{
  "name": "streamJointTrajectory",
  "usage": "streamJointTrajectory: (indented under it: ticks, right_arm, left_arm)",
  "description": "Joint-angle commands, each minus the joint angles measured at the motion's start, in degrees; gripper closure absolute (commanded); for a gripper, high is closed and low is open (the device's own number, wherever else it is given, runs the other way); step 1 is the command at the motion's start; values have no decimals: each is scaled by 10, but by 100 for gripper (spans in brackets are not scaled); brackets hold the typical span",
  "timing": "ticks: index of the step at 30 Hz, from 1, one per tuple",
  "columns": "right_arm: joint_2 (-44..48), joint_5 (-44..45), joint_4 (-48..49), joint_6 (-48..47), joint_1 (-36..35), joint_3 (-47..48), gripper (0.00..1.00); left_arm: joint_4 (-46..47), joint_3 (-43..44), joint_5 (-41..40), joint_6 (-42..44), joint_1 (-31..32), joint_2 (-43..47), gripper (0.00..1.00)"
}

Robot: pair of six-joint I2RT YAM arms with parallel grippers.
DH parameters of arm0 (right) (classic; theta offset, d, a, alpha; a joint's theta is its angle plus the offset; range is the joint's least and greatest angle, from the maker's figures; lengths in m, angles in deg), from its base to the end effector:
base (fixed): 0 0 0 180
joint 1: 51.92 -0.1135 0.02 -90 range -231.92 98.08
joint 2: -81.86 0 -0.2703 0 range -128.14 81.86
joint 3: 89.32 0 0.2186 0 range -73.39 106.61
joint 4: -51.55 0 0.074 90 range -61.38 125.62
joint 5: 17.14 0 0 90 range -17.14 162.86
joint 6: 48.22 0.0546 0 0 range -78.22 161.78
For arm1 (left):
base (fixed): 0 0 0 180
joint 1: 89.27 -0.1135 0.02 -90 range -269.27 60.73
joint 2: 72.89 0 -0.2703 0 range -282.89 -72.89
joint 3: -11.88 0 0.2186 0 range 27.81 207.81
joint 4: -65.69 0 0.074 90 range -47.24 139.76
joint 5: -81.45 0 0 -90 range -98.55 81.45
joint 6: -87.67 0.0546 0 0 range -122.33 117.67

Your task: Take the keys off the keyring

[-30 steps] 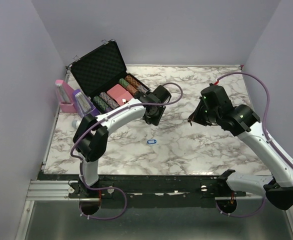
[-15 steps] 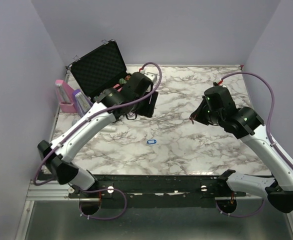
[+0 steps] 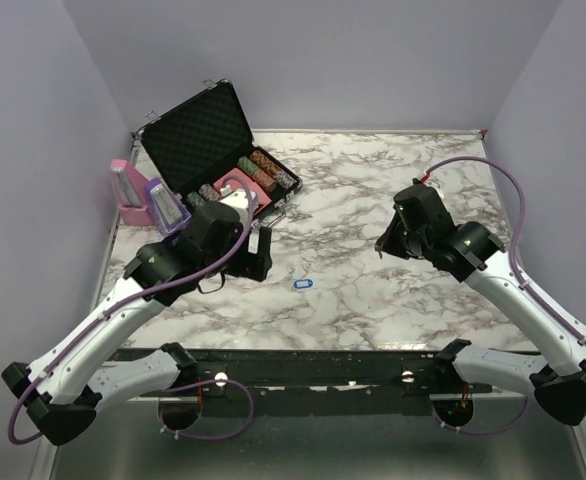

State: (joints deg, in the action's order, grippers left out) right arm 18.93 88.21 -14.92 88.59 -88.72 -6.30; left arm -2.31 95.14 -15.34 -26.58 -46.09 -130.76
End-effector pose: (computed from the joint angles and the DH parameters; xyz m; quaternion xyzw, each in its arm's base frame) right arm 0.1605 0.1020 0.3376 0.1297 0.9123 0.1530 0.3571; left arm 0.1270 -0.1103 0.3493 0.1268 0.9056 -0.1776 0.3638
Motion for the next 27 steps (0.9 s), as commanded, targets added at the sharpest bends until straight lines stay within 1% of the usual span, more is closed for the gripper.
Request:
streamJointTrajectory:
  ticks: [1, 8, 11, 13, 18, 23, 27]
  right_arm:
    - [-17, -6, 51, -22, -2, -26, 99]
    - [-40, -45, 101, -22, -2, -85, 99]
    - [-69, -74, 113, -25, -2, -93, 99]
    - [-101, -86, 107, -32, -1, -84, 99]
    - [-170, -79, 90, -54, -2, -45, 99]
    - [-234, -67, 89, -86, -2, 12, 99]
    - [-293, -76, 80, -105, -2, 61, 99]
  left_arm:
    - [39, -54, -28, -17, -6, 72, 1]
    - [54, -146, -53, -41, -9, 180, 1]
    - [65, -185, -61, -54, -10, 223, 1]
    - [77, -215, -68, -64, -10, 259, 1]
    - [87, -272, -88, -95, -10, 333, 1]
    - [84, -273, -125, -96, -11, 360, 1]
    - [69, -262, -126, -86, -11, 359, 1]
